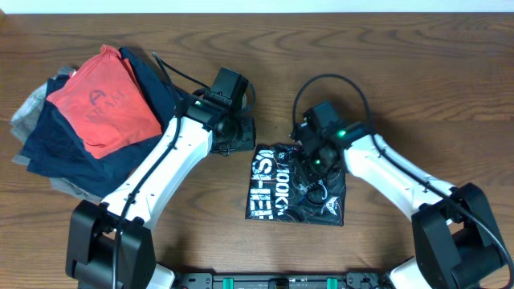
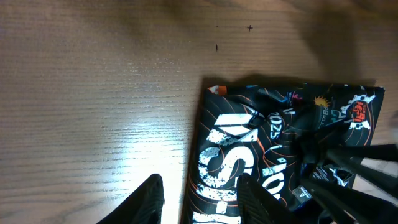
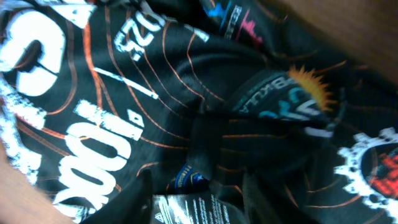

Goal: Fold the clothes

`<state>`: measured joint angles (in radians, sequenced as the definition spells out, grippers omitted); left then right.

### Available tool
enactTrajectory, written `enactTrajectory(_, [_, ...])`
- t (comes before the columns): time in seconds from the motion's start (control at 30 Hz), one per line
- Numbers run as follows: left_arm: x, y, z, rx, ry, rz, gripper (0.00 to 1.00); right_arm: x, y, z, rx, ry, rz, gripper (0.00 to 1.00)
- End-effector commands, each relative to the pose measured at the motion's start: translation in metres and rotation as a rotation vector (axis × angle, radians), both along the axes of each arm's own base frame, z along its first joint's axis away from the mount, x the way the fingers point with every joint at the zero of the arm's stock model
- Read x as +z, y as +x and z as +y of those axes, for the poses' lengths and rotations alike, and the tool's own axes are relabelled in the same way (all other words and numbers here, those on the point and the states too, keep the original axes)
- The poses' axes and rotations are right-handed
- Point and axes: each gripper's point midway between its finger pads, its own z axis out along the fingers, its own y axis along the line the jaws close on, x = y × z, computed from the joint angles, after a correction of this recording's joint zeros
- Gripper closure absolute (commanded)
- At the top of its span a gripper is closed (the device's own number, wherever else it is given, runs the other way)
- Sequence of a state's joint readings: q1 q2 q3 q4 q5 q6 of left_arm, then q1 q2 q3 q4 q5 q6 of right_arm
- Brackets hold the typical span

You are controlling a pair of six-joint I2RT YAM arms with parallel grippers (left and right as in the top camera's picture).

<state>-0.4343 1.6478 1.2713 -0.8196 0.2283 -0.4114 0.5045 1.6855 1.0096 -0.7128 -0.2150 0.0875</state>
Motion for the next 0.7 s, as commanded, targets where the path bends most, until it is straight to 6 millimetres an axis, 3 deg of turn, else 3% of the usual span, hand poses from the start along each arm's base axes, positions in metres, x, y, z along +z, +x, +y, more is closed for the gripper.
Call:
enactTrajectory(0.0, [-0.007,-0.002,0.005,0.011,0.021,0.02,0.6,-0.006,0.004,-0.014,-0.098,-0.108,-0.05,0.62])
enactTrajectory(0.23, [-0.007,-0.003,0.005,0.011,0.022,0.023,0.6,-0.012,0.012,-0.035,-0.212,-0.209,-0.098,0.68])
enactTrajectory(0.27, [-0.008,-0.003,0.005,0.011,0.022,0.024,0.6,-0.012,0.013,-0.035,-0.213,-0.206,-0.104,0.73])
enactTrajectory(0.37, [-0.008,-0.003,0.005,0.011,0.022,0.024,0.6,-0.012,0.014,-0.034,-0.243,-0.198,-0.103,0.99])
enactTrajectory(0.5, [-0.008,-0.003,0.005,0.011,0.023,0.025,0.6,-0.008,0.015,-0.036,-0.267,-0.195,-0.102,0.99])
enactTrajectory(0.67, [-0.008,-0.004,0.005,0.011,0.024,0.027,0.6,0.015,0.035,-0.069,-0.444,-0.21,-0.164,0.97])
